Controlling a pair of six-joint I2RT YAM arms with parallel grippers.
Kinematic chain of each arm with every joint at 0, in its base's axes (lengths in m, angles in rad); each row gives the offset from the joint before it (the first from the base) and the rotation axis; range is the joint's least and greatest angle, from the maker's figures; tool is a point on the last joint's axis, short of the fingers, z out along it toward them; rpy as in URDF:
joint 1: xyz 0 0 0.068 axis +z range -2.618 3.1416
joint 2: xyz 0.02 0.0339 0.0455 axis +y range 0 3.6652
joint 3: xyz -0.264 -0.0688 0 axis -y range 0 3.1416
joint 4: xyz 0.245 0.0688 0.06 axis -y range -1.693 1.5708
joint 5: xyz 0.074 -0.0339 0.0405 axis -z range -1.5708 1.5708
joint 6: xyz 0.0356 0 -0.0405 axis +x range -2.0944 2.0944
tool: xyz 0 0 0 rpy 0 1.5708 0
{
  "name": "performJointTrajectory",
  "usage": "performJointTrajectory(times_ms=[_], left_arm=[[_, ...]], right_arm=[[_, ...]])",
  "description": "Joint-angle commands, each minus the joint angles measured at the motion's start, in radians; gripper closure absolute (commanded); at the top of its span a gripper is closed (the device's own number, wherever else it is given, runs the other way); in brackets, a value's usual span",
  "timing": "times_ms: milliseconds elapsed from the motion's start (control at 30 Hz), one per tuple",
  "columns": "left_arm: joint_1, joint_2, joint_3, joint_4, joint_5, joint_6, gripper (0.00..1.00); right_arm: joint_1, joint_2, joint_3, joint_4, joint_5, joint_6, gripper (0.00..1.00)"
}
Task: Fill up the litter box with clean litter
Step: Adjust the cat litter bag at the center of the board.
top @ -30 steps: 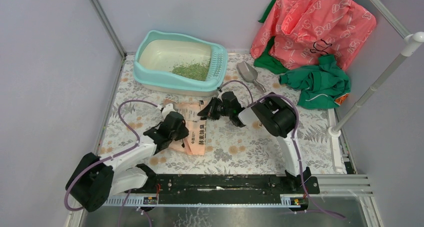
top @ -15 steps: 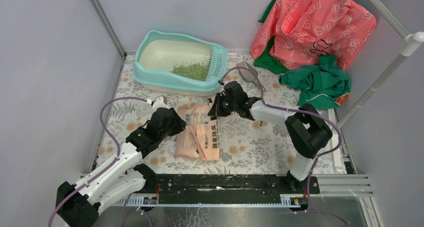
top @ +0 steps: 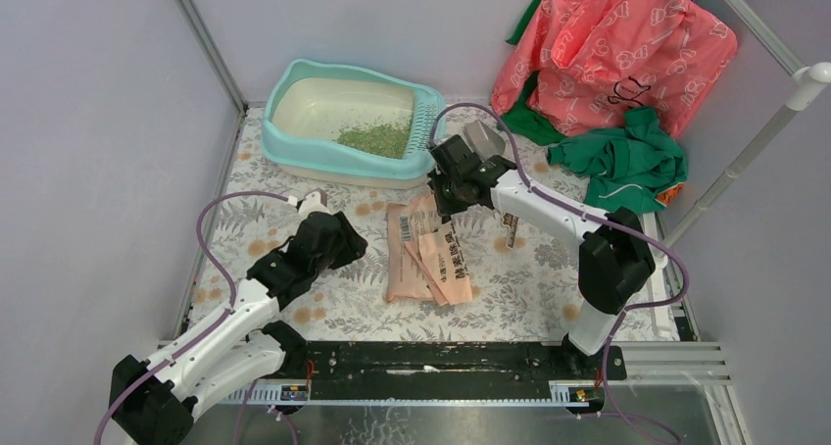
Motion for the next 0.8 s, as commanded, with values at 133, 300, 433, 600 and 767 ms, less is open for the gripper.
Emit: performJointTrajectory(times_ms=[133, 300, 433, 600, 767], left_arm=[[0.004, 0.007, -0.020, 0.022, 0.000, 0.004, 0.44], [0.005, 0.013, -0.028, 0.035, 0.007, 0.003, 0.44], [0.005, 0.000, -0.031, 0.033, 0.004, 0.006, 0.43], [0.010, -0.014, -0.031, 0.025, 0.002, 0.010, 0.43], [0.015, -0.025, -0.028, 0.023, 0.005, 0.010, 0.43]], right_arm=[[0.092, 0.018, 0.186, -0.182, 0.184, -0.113, 1.00], [0.161, 0.102, 0.335, -0.306, 0.276, -0.167, 1.00], [0.209, 0.099, 0.374, -0.314, 0.298, -0.189, 1.00], [0.277, 0.090, 0.449, -0.357, 0.362, -0.238, 1.00], [0.328, 0.065, 0.529, -0.399, 0.413, -0.267, 1.00]])
